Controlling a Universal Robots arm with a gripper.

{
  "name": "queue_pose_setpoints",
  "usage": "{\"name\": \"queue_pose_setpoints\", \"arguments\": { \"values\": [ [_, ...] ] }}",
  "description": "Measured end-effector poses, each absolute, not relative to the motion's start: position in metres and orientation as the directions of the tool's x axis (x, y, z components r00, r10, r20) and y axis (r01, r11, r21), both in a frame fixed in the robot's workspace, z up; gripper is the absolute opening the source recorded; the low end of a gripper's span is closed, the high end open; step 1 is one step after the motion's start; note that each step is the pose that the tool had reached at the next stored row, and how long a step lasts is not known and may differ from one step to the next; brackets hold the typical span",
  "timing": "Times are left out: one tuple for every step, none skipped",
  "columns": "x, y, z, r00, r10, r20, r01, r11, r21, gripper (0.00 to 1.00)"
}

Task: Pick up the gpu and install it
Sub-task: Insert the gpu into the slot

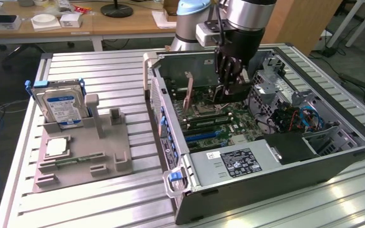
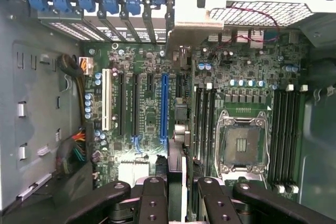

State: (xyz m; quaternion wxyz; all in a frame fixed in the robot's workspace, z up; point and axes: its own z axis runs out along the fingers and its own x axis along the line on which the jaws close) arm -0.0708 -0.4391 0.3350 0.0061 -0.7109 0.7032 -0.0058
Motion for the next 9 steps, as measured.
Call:
{"name": "queue_pose_setpoints", "arguments": {
  "values": [
    [-0.071, -0.439, 0.334, 0.013, -1.0, 0.0, -1.0, -0.013, -0.017, 0.27],
    [-0.071, -0.439, 0.332, 0.013, -1.0, 0.0, -1.0, -0.013, -0.017, 0.27],
    [-0.071, -0.439, 0.331, 0.013, -1.0, 0.0, -1.0, -0.013, -0.017, 0.27],
    [-0.071, -0.439, 0.33, 0.013, -1.0, 0.0, -1.0, -0.013, -0.017, 0.27],
    [-0.072, -0.439, 0.329, 0.013, -1.0, 0.0, -1.0, -0.013, -0.017, 0.27],
    [-0.072, -0.439, 0.327, 0.014, -1.0, -0.001, -1.0, -0.014, -0.017, 0.27],
    [-0.072, -0.439, 0.326, 0.015, -1.0, -0.001, -1.0, -0.014, -0.017, 0.27],
    [-0.072, -0.439, 0.324, 0.015, -1.0, 0.0, -1.0, -0.015, -0.017, 0.27],
    [-0.073, -0.439, 0.322, 0.015, -1.0, 0.0, -1.0, -0.015, -0.017, 0.27]
  ]
}}
